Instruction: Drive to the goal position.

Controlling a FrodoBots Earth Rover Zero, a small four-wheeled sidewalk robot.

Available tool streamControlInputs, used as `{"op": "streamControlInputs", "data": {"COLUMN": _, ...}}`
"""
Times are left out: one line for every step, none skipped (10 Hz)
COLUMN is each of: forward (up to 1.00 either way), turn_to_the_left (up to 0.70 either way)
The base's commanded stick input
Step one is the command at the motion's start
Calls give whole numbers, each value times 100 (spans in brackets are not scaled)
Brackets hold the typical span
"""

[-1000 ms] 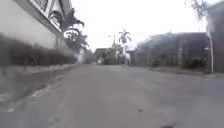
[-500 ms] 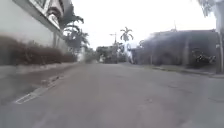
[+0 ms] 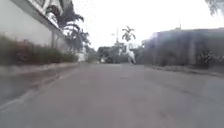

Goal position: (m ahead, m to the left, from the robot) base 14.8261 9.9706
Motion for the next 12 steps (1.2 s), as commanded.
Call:
{"op": "streamControlInputs", "data": {"forward": 100, "turn_to_the_left": 0}}
{"op": "streamControlInputs", "data": {"forward": 100, "turn_to_the_left": 0}}
{"op": "streamControlInputs", "data": {"forward": 100, "turn_to_the_left": 0}}
{"op": "streamControlInputs", "data": {"forward": 100, "turn_to_the_left": 0}}
{"op": "streamControlInputs", "data": {"forward": 100, "turn_to_the_left": 0}}
{"op": "streamControlInputs", "data": {"forward": 100, "turn_to_the_left": 0}}
{"op": "streamControlInputs", "data": {"forward": 100, "turn_to_the_left": 0}}
{"op": "streamControlInputs", "data": {"forward": 100, "turn_to_the_left": 0}}
{"op": "streamControlInputs", "data": {"forward": 100, "turn_to_the_left": 0}}
{"op": "streamControlInputs", "data": {"forward": 100, "turn_to_the_left": 0}}
{"op": "streamControlInputs", "data": {"forward": 100, "turn_to_the_left": 0}}
{"op": "streamControlInputs", "data": {"forward": 100, "turn_to_the_left": 0}}
